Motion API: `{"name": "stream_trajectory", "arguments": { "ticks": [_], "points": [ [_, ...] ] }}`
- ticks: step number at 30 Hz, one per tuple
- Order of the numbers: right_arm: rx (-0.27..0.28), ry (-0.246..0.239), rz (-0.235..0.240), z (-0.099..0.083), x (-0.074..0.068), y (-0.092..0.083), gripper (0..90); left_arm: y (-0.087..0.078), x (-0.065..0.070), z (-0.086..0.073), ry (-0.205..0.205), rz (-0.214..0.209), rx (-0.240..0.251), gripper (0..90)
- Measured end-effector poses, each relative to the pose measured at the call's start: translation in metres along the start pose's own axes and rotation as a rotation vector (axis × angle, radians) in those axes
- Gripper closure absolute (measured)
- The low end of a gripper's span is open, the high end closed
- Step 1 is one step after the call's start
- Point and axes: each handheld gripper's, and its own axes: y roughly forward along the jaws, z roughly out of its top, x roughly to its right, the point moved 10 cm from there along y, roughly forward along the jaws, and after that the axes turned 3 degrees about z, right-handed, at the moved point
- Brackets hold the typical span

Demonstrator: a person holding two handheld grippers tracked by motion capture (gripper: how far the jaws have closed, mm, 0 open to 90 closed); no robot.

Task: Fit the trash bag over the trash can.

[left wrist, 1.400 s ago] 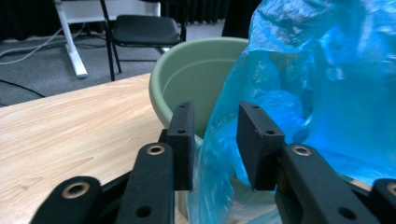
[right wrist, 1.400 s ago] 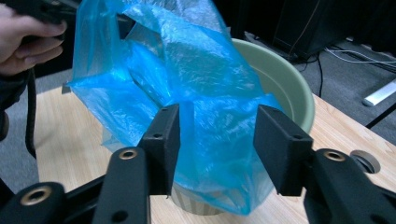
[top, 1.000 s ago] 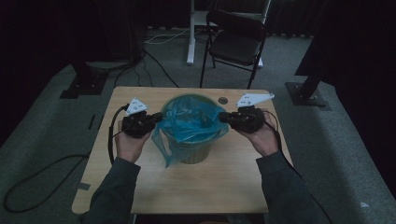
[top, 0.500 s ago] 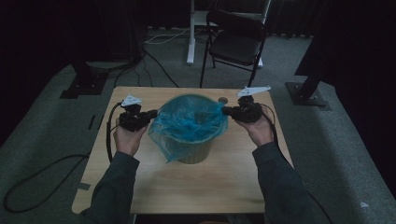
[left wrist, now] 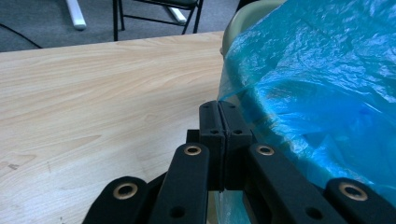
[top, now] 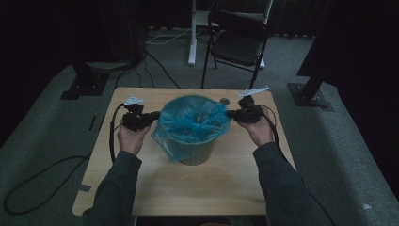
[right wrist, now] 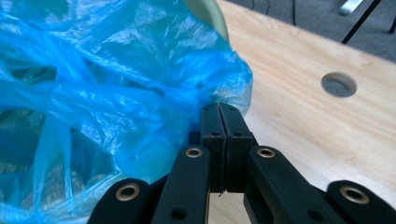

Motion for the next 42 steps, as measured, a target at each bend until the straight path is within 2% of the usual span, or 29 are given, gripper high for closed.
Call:
{"name": "stream_trajectory", "arguments": {
  "ticks": [3,7,11,16,22,28,32,35,37,39,42],
  "points": [
    [-0.006,0.007,0.029,-0.005,-0.004,-0.001,89.9,0.002,0.002,-0.001,0.003,-0.013,-0.004,88.7],
    [-0.015,0.008,0.061,-0.012,-0.01,-0.005,90.0,0.002,0.001,-0.001,-0.016,-0.023,0.006,88.7],
    [-0.021,-0.01,0.084,-0.017,-0.019,-0.009,90.0,0.003,0.002,-0.006,-0.007,-0.032,-0.007,89.2],
    [-0.062,-0.039,0.078,-0.025,-0.024,-0.008,90.0,0.003,0.003,-0.008,-0.008,-0.043,-0.008,89.0],
    [-0.08,-0.016,0.085,-0.029,-0.021,0.003,90.0,0.005,0.004,-0.01,0.002,-0.048,-0.017,88.5],
    [-0.09,-0.045,0.103,-0.032,-0.031,0.004,90.0,0.007,0.007,-0.013,0.004,-0.062,-0.014,88.7],
    [-0.092,-0.042,0.103,-0.034,-0.032,0.004,90.0,0.007,0.008,-0.014,0.003,-0.069,-0.011,89.1],
    [-0.108,-0.046,0.086,-0.036,-0.029,0.008,90.0,0.007,0.008,-0.015,0.008,-0.065,-0.017,89.1],
    [-0.113,-0.043,0.091,-0.037,-0.029,0.011,90.0,0.008,0.008,-0.016,0.007,-0.065,-0.021,89.1],
    [-0.117,-0.04,0.097,-0.038,-0.03,0.013,90.0,0.008,0.009,-0.017,-0.018,-0.078,-0.018,89.6],
    [-0.114,-0.021,0.126,-0.04,-0.031,0.011,90.0,0.007,0.011,-0.018,-0.014,-0.089,-0.01,89.6]
  ]
}}
